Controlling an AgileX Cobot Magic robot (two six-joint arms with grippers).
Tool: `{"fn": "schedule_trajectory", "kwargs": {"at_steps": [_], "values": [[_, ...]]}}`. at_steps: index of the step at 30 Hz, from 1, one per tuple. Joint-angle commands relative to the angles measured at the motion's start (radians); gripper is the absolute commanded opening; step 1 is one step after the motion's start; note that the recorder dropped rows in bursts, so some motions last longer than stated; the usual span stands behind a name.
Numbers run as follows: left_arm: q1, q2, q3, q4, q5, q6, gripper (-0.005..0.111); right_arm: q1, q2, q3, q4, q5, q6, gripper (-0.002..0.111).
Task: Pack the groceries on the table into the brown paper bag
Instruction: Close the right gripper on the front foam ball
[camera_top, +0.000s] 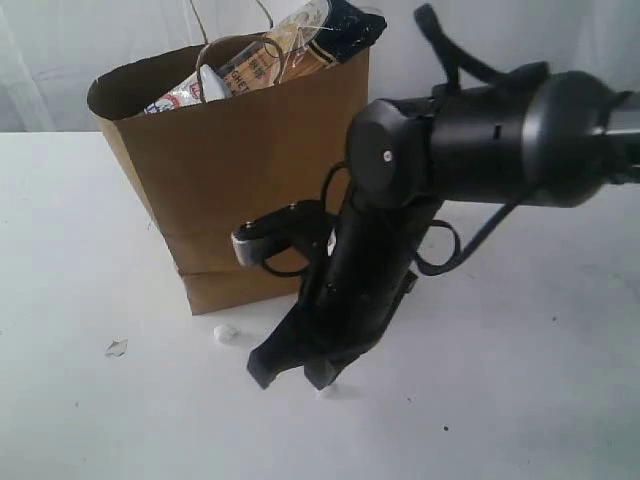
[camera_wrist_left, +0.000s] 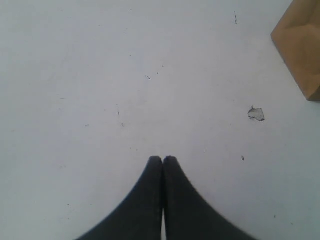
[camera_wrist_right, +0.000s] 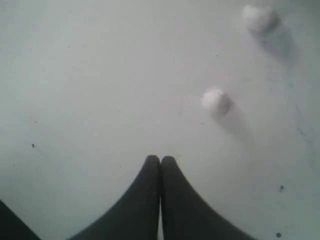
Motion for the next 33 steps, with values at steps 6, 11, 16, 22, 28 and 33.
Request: {"fn": "schedule_trajectory", "kwargs": {"at_steps": [6,11,16,22,28,33], "values": [[-0.005,-0.004,0.015,-0.008,0.025,-0.006,0.000,0.009,0.147,-0.131,-0.031,0.066,-0.044,0.006],[-0.005,-0.004,0.015,-0.008,0.025,-0.006,0.000,0.009,0.175,-0.133,-0.067,0.064,-0.046,0.021],[-0.005,-0.004,0.015,-0.008,0.025,-0.006,0.000,0.009,0.199,-0.133,-0.164,0.009,-0.040,0.024],[-0.005,-0.004,0.015,-0.008,0.025,-0.006,0.000,0.009,0.232,-0.133,-0.184,-0.060,-0.035,0.024],[-0.005,-0.004,0.015,-0.008,0.025,-0.006,0.000,0.009,0.256,-0.133,-0.175,-0.067,-0.035,0.024],[-0.005,-0.004,0.015,-0.008,0.025,-0.006,0.000,0.009,0.255,-0.133,-0.175,-0.060,-0.033,0.024]]}}
